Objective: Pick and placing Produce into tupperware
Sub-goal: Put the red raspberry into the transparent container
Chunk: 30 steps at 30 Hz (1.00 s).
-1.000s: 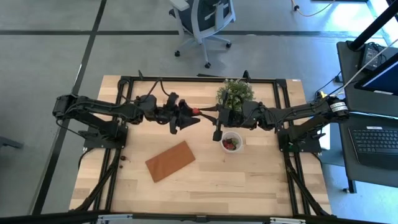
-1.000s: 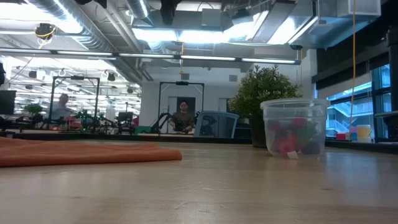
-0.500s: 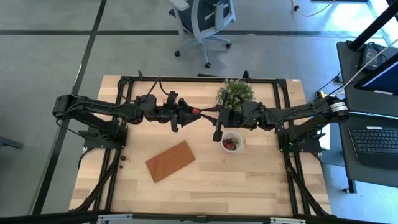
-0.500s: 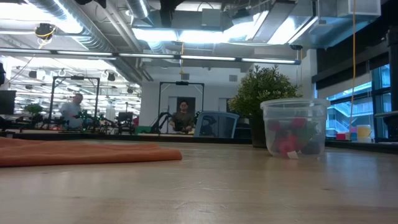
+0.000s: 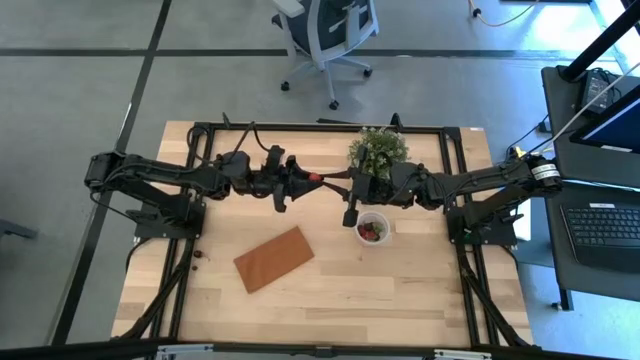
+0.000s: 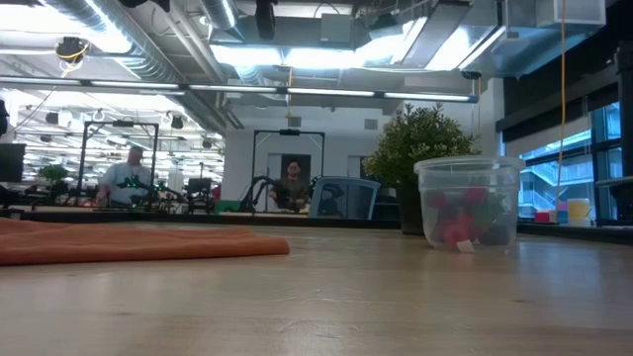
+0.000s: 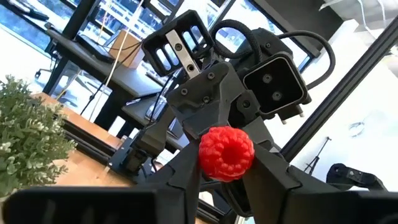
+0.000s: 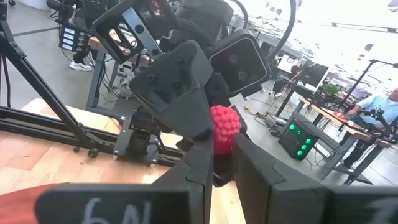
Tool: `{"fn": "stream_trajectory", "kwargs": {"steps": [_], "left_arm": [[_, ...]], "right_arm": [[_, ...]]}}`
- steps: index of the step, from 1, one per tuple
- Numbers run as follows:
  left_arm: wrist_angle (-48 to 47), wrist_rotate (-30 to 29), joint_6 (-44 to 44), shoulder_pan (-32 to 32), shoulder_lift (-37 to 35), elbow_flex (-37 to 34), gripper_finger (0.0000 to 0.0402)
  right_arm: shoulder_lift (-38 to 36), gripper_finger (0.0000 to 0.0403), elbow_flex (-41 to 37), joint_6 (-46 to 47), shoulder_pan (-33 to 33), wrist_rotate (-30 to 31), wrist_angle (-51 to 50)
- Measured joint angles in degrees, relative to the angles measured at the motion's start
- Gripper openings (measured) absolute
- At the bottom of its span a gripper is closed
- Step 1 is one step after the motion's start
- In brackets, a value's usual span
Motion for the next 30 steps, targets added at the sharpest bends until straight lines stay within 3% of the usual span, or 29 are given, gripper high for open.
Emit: {"fn": "stream_trajectory", "kwargs": {"steps": [6, 18, 30], "left_arm": [[0.1, 0.9, 0.3, 0.0, 0.0, 0.0, 0.0085], [0.3, 1.3, 0.1, 0.0, 0.0, 0.0, 0.013], [0.3, 1.4, 1.4, 0.0, 0.0, 0.0, 0.0122]], "right_arm": [[0.0, 0.0058, 0.0, 0.0, 0.0, 0.0, -0.1], [0.0, 0.0058, 0.0, 0.0, 0.0, 0.0, -0.3], [0.1, 0.0058, 0.0, 0.0, 0.0, 0.0, -0.3]]}}
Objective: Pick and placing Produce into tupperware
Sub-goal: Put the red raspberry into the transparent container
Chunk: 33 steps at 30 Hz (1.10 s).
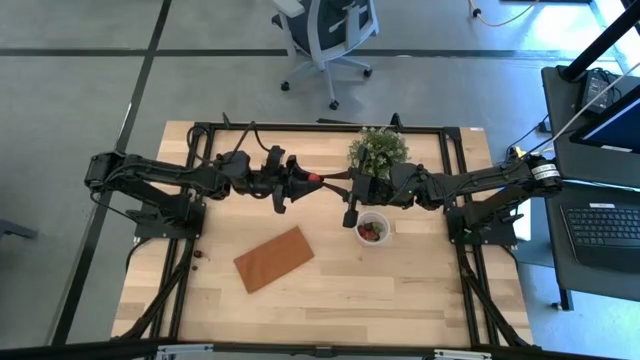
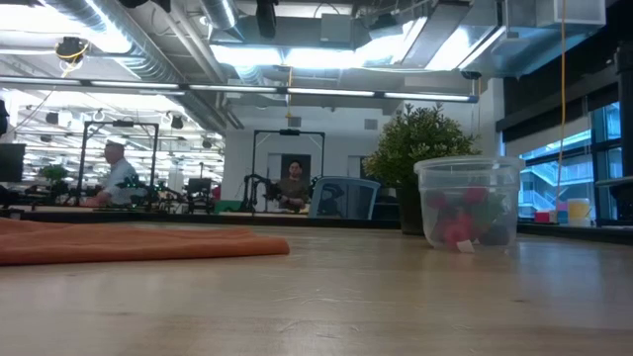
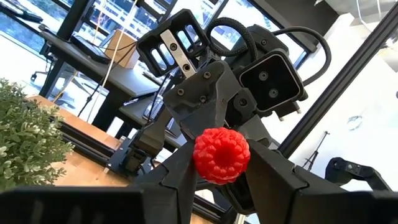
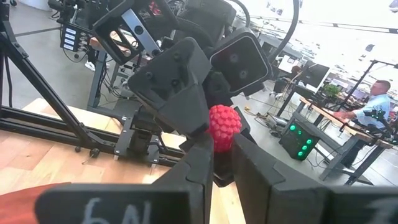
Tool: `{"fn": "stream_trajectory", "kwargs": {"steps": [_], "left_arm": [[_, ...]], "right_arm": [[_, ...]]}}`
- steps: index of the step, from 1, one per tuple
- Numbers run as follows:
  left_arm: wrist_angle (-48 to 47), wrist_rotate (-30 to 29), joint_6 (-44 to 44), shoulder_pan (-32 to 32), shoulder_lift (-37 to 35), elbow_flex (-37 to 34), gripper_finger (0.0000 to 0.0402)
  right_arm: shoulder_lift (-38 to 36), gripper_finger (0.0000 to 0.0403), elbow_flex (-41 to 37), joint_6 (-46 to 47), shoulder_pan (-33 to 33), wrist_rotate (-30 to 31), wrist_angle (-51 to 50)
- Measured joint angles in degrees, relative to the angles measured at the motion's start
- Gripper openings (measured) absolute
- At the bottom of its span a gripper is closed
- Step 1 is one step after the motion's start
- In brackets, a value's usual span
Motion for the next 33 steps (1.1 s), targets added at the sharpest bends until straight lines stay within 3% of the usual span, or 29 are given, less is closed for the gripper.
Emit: {"fn": "stream_trajectory", "kwargs": {"steps": [33], "left_arm": [[-0.3, 4.5, -2.7, 3.6, -0.1, 0.2, 0.0121]], "right_arm": [[0.2, 0.0058, -0.2, 0.1, 0.0, -1.6, -1.2]]}}
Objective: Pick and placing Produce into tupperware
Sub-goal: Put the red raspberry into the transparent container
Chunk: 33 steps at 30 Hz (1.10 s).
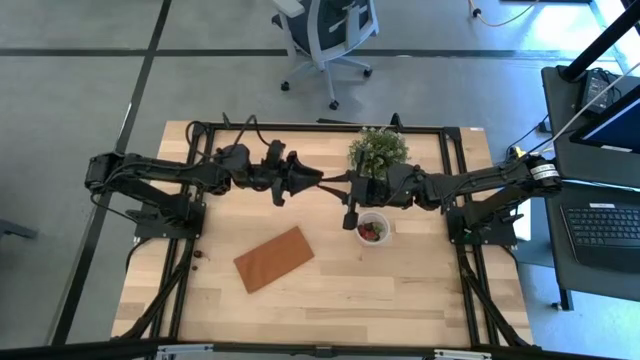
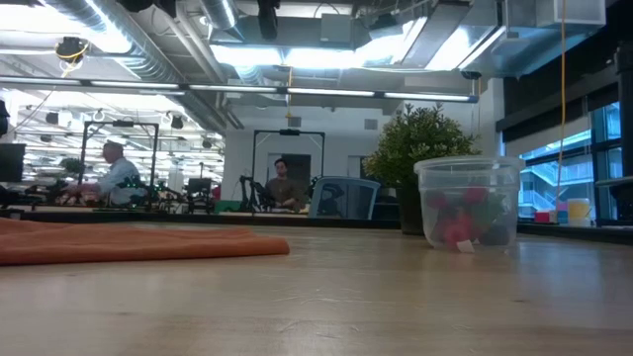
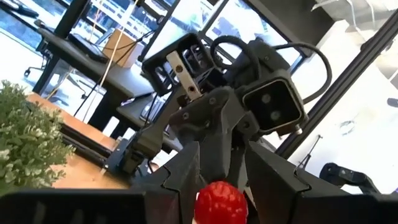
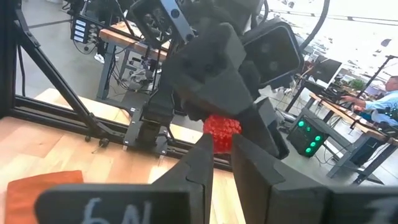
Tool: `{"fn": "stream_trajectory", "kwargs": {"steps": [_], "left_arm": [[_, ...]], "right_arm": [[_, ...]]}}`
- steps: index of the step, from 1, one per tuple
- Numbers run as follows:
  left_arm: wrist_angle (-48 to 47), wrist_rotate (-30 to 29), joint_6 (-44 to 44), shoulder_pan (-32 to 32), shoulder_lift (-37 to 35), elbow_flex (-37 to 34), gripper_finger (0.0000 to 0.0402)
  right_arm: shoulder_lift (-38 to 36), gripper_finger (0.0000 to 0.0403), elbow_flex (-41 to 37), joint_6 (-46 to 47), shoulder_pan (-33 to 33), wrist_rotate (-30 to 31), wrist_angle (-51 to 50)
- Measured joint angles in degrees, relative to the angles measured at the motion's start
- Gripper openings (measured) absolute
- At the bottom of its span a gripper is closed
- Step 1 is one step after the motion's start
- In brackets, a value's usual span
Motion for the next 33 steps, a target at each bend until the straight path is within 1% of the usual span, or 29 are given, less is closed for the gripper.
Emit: {"fn": "stream_trajectory", "kwargs": {"steps": [11, 16, 20, 26, 33], "left_arm": [[-2.6, 0.2, 0.1, -1.0, 0.0, -0.1, 0.0121], [-3.6, 1.2, 0.0, -1.0, 0.0, -0.1, 0.0121], [-4.8, 1.5, 0.2, -1.0, 0.0, -0.1, 0.0121], [-7.8, 2.8, 0.2, -0.9, 0.1, -0.2, 0.0121], [-8.5, 2.8, 0.7, -0.9, 0.1, -0.2, 0.0121]], "right_arm": [[0.0, 0.0058, 0.0, -0.1, 0.0, 0.2, 0.1], [0.0, 0.0058, 0.1, -0.1, 0.0, 0.2, -0.2], [-0.1, 0.0058, 0.1, 0.0, 0.0, 0.2, -2.4], [-0.1, 0.0058, 0.2, 3.5, 0.3, 0.1, -6.5], [-0.1, 0.0058, 0.2, 3.8, 0.2, 0.2, -6.6]]}}
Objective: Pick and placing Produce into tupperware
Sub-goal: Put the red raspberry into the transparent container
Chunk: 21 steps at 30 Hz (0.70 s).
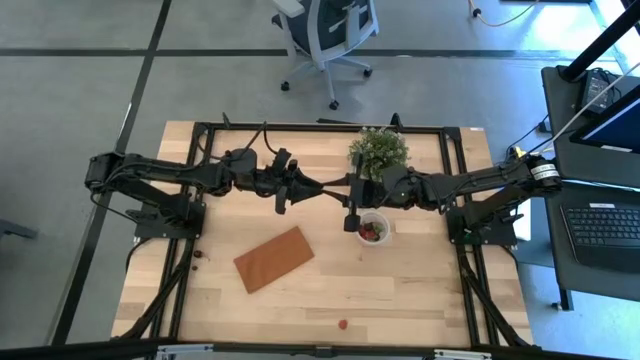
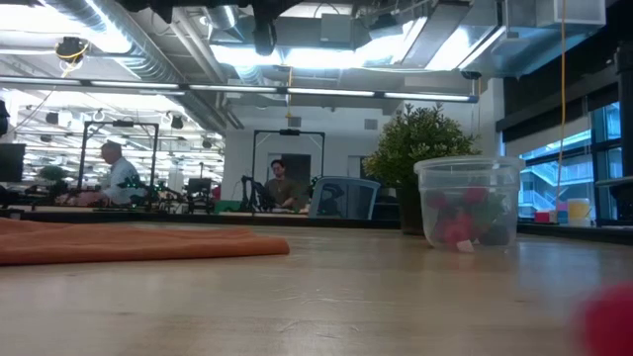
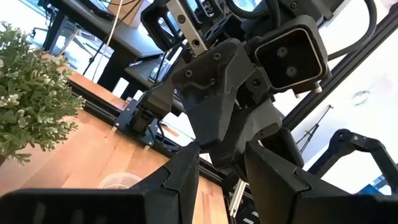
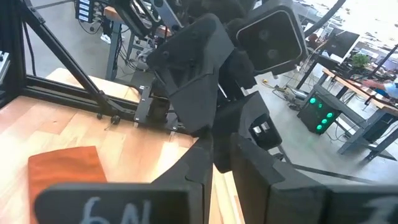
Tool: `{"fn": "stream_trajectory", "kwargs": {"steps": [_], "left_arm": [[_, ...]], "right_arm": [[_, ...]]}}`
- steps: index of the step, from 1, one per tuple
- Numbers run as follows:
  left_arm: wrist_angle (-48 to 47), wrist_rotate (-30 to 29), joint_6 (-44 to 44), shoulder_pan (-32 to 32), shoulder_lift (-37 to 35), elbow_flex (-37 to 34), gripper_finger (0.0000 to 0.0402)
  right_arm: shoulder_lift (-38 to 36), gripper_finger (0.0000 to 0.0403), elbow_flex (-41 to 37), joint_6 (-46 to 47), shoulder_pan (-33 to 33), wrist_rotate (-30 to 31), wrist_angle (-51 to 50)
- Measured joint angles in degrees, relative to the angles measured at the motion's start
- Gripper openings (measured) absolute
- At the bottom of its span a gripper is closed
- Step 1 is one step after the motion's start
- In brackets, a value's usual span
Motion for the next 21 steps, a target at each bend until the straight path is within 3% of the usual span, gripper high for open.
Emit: {"fn": "stream_trajectory", "kwargs": {"steps": [17, 21], "left_arm": [[0.0, 0.0, 1.4, 0.0, 0.0, 0.0, 0.0121], [0.1, 2.3, 2.7, -0.1, -0.1, 0.0, 0.0121]], "right_arm": [[0.0, 0.0059, 0.0, 0.4, 0.2, -0.1, 0.0], [-1.3, 0.009, 0.0, 0.7, 1.9, -1.9, -0.7]]}}
